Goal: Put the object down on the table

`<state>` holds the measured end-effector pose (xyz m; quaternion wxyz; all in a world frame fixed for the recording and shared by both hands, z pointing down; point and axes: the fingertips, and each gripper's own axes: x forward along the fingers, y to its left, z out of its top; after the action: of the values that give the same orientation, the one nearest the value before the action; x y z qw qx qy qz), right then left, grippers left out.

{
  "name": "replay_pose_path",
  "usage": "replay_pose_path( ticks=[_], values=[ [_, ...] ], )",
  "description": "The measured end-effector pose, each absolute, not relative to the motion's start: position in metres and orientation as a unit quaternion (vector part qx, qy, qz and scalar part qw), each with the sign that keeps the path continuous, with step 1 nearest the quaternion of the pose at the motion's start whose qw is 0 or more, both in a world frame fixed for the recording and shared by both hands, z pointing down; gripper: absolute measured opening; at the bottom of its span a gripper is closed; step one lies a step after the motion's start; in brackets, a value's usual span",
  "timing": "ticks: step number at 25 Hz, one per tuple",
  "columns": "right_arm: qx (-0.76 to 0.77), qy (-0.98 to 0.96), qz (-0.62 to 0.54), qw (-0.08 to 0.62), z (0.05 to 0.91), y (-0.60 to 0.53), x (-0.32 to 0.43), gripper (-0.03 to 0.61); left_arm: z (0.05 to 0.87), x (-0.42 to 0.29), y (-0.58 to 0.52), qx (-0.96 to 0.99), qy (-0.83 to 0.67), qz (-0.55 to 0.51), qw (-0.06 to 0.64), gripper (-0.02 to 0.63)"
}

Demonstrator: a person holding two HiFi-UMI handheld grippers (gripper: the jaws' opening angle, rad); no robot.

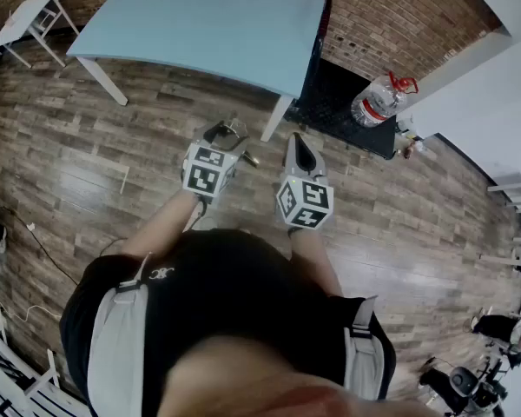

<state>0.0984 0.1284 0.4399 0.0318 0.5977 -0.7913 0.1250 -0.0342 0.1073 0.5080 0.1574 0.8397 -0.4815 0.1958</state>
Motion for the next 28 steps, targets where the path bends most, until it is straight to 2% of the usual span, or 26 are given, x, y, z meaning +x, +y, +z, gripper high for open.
replay_pose_path(
  ticks=[15, 28],
  values=[
    [0.605, -0.785, 0.128, 0.022, 0.435, 0.123, 0.103, 0.014, 0.501, -0.037, 0.101, 0.835, -0.490, 0.195, 0.157, 0.292],
    [0.611, -0.782, 0.115, 0.035, 0.432, 0.127, 0.073, 0.014, 0.496, -0.064, 0.097, 0.844, -0.478, 0.184, 0.158, 0.292]
  ],
)
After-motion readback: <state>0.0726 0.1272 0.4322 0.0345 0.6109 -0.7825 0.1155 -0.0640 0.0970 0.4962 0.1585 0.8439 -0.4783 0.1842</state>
